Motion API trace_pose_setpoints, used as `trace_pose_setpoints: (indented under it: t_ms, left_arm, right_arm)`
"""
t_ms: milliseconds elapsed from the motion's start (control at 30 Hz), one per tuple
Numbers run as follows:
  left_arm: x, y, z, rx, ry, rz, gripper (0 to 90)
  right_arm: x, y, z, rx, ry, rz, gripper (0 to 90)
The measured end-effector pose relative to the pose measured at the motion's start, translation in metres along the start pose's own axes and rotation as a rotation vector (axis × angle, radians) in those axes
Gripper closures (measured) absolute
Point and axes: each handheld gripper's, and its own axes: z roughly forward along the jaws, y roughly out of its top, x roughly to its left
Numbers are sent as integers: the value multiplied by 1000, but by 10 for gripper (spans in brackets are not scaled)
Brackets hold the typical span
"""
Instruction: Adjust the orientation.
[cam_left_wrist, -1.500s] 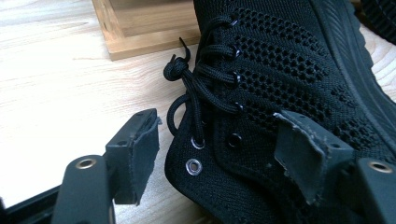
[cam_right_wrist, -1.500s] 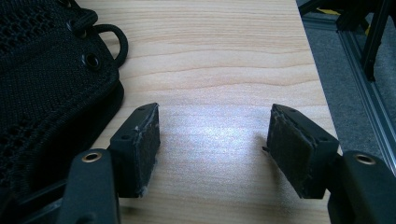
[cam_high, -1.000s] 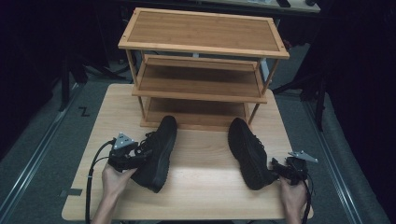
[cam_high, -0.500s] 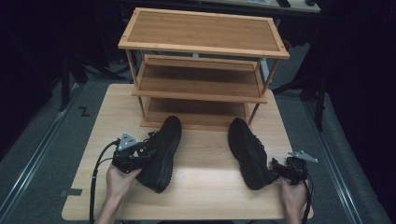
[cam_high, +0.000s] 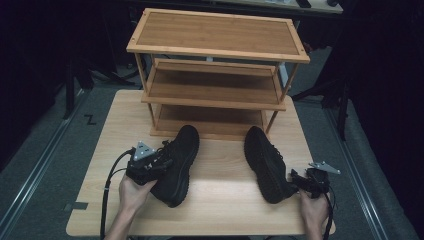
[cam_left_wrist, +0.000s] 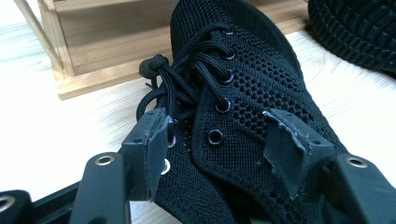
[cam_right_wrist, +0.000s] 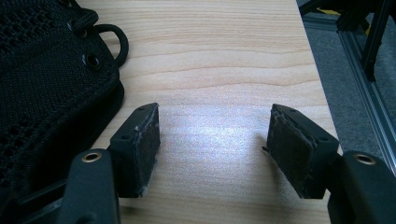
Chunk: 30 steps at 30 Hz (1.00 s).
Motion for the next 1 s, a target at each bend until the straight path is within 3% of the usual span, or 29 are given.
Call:
trace_pose_setpoints:
  t_ms: [567,867,1000]
  left_arm:
    - [-41,17,16,10,-2,22,435]
    - [-74,23,33,35,0,77,405]
    - [-82,23,37,48,6,74,384]
  right_arm:
    - [0,0,0,0,4,-5,347]
    - [0,0,0,0,6,-7,346]
    - [0,0,0,0,7,-8,345]
